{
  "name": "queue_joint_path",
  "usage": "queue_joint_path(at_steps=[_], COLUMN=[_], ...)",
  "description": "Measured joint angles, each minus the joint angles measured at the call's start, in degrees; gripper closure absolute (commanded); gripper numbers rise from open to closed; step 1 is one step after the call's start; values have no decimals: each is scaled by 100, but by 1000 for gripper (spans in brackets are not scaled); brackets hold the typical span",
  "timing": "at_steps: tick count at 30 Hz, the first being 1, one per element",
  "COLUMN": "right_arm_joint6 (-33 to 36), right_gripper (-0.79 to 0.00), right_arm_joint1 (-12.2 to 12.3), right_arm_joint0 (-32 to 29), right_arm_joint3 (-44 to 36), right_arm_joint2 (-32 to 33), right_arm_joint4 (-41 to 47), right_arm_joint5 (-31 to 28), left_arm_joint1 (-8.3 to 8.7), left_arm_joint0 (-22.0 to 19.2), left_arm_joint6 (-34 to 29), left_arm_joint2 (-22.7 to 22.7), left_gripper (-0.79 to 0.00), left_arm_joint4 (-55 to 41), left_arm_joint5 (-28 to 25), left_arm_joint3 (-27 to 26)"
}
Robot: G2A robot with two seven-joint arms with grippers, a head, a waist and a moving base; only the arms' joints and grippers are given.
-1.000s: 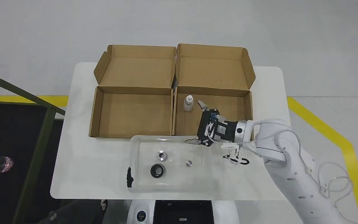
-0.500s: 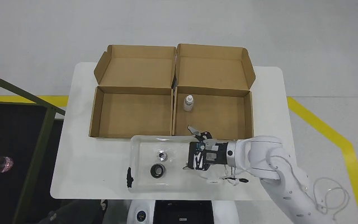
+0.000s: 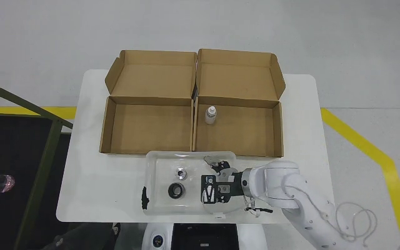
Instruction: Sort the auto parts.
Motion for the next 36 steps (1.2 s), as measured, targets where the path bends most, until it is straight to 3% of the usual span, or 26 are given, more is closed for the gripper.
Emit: queue_joint_path(at_steps=[24,32,36], right_arm_joint6=[898,1086,1192], right_gripper=[-785,-594,-403], right_arm_joint1=[-75,-107,-124], right_arm_joint0=[380,492,548], right_arm_joint3=[256,352,386], right_arm_joint2=[-819,-1007,-1115], right_arm_joint4=[-570,-598,-609], right_arm_joint5=[496,570,556], left_arm_joint1=[0,0,0], left_arm_joint0=[0,0,0], left_arm_joint6=[0,0,0], left_arm_joint2=[0,0,0], left_gripper=[-785,-785,-785], left_arm_joint4=[0,0,0], left_arm_joint5=[0,0,0], left_arm_joint3=[0,0,0])
